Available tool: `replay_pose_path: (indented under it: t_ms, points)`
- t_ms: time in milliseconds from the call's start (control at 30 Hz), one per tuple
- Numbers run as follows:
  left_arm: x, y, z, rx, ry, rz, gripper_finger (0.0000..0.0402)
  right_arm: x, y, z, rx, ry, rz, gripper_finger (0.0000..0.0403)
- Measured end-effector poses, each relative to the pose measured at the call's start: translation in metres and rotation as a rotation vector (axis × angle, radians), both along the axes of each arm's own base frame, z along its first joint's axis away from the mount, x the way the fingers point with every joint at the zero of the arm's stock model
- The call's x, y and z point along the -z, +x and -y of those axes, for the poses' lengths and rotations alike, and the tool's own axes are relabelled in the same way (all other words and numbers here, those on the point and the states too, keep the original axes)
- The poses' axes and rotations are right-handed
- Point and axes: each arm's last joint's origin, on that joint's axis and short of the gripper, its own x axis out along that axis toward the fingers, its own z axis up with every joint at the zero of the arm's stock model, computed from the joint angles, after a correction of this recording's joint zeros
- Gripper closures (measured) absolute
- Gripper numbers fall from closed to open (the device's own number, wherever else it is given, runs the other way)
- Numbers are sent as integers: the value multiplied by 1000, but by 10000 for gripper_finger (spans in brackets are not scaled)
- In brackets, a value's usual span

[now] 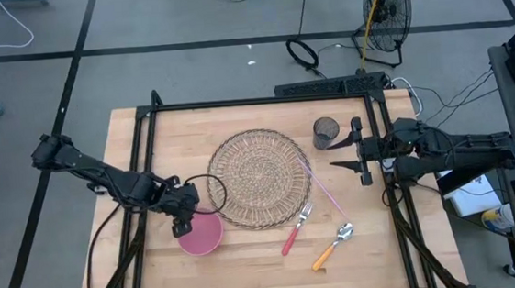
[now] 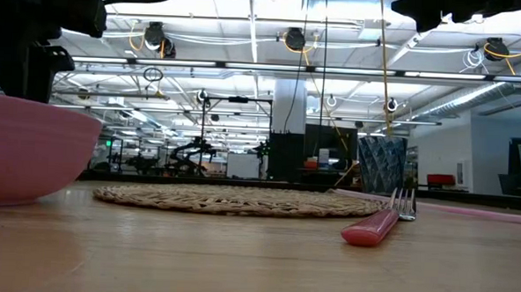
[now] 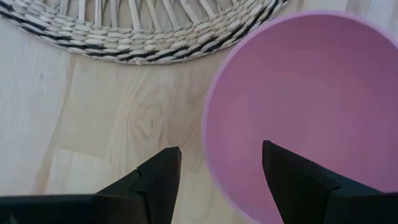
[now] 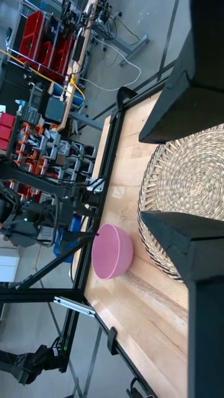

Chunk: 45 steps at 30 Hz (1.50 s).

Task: Pick & Place Utensil
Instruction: Put the pink bowl on the left side of the brown mat

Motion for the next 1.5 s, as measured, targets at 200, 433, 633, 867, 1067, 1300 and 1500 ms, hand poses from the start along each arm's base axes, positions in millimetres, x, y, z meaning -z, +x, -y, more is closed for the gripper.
replay_pose_path:
  t_ms: [200,433,633,867,1067,1300,1500]
  points:
    - [1,1,0,0,16,3,174,0,0,0,0,8,-1,224]
    - [1,1,0,-9,21,-2,174,0,0,0,1,8,-1,223]
    - [8,2,0,-17,20,-14,174,0,0,0,1,9,-2,226]
    - [21,2,1,-18,-1,-41,174,0,0,0,0,8,-1,225]
    - [28,-2,0,-22,6,-59,174,0,0,0,0,8,-1,227]
    - [28,-2,0,-21,6,-59,184,0,0,0,0,8,1,227]
    - [28,-2,-1,-28,5,-59,263,0,0,0,1,6,2,231]
